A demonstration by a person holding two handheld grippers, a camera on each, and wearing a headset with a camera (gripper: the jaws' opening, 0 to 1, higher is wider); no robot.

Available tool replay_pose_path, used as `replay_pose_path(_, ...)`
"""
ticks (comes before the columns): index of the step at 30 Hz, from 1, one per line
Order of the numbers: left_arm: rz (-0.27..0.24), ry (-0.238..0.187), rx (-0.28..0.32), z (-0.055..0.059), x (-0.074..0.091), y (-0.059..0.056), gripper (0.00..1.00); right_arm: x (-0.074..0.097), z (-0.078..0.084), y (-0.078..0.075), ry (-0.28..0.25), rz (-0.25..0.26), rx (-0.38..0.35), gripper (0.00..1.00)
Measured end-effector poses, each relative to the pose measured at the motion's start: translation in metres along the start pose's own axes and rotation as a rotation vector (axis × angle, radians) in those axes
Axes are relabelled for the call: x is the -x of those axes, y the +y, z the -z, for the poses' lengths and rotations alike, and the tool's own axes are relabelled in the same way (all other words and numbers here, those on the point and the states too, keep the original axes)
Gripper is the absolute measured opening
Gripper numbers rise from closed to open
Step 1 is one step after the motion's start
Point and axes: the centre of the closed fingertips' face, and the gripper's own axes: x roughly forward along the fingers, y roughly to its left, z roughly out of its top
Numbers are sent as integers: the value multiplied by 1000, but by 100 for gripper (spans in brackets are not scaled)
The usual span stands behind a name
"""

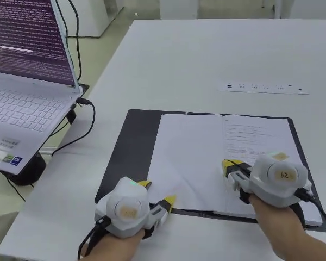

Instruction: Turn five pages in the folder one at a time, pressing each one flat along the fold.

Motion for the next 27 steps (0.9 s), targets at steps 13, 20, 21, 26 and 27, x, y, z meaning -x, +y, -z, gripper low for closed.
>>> replay_pose_path(13,-1,-12,1,0,-1,1,40,-39,5,-19,36,1,-114,0)
replay_pose_path(20,-2,-16,1,1,-1,2,40,-52,-2,-31,10,18,-153,0)
replay_pose_path(21,-2,-17,2,1,-1,2,40,-54,-3,-32,8,19,-155,0)
replay_pose_path(26,-4,-18,6,1,-1,2,40,-63,-11,-37,-2,29,-172,0)
replay_pose_path(27,-5,-17,6,1,-1,1,40,-65,-13,-36,-3,31,-174,0)
